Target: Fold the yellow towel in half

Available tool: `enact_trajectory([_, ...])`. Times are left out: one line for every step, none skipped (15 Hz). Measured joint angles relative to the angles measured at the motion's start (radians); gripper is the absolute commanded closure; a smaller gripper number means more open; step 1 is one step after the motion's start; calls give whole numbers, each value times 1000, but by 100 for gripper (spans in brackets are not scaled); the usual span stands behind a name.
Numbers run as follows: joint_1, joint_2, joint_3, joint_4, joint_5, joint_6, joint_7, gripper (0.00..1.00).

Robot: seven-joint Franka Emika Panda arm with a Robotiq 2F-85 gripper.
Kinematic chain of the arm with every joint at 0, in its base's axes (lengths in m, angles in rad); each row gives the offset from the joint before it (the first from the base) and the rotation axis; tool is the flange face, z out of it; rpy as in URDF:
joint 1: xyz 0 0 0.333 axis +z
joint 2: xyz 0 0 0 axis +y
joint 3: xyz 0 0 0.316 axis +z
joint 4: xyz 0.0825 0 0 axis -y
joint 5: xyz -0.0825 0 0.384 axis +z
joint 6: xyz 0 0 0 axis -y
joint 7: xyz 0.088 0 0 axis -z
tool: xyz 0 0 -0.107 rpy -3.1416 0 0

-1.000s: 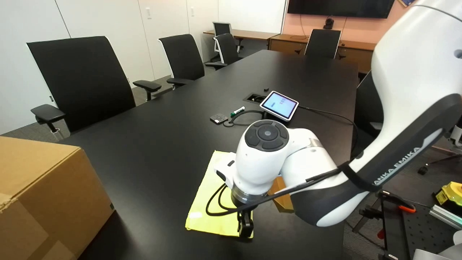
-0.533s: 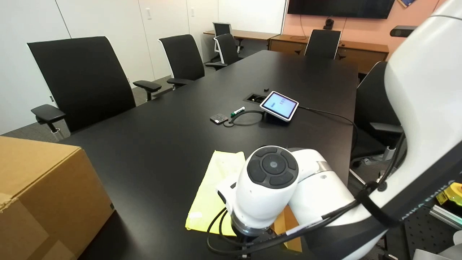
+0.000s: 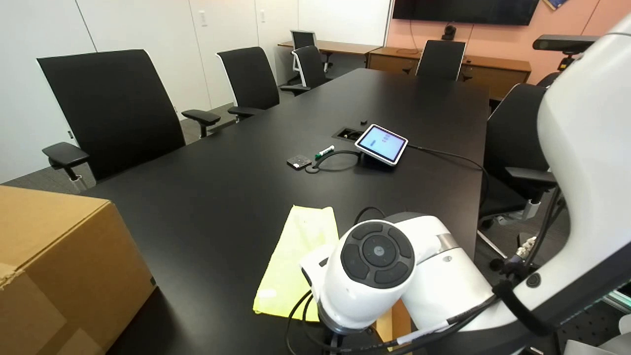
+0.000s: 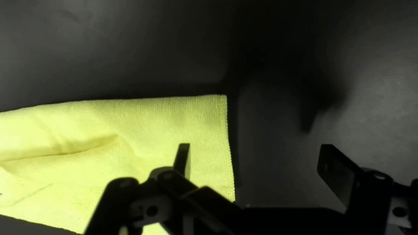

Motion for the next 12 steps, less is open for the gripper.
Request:
enact_trajectory([10, 2, -14, -1, -5, 0, 8, 0])
enact_trajectory([19, 3, -27, -2, -8, -1, 16, 0])
enact_trajectory([26, 4, -37, -3, -11, -1, 22, 0])
enact_trajectory([32, 5, -45, -4, -12, -1, 27, 0])
enact_trajectory([36, 5, -52, -7, -13, -2, 31, 0])
enact_trajectory([41, 5, -59, -10, -15, -2, 35, 0])
enact_trajectory([45, 5, -66, -14, -17, -2, 38, 0])
enact_trajectory([48, 5, -72, -18, -21, -2, 42, 0])
enact_trajectory([51, 6, -78, -23, -27, -2, 47, 0])
enact_trajectory([52, 6, -84, -27, -34, -3, 52, 0])
enact_trajectory([53, 7, -89, -29, -39, -3, 56, 0])
enact_trajectory([54, 8, -94, -31, -43, -3, 58, 0])
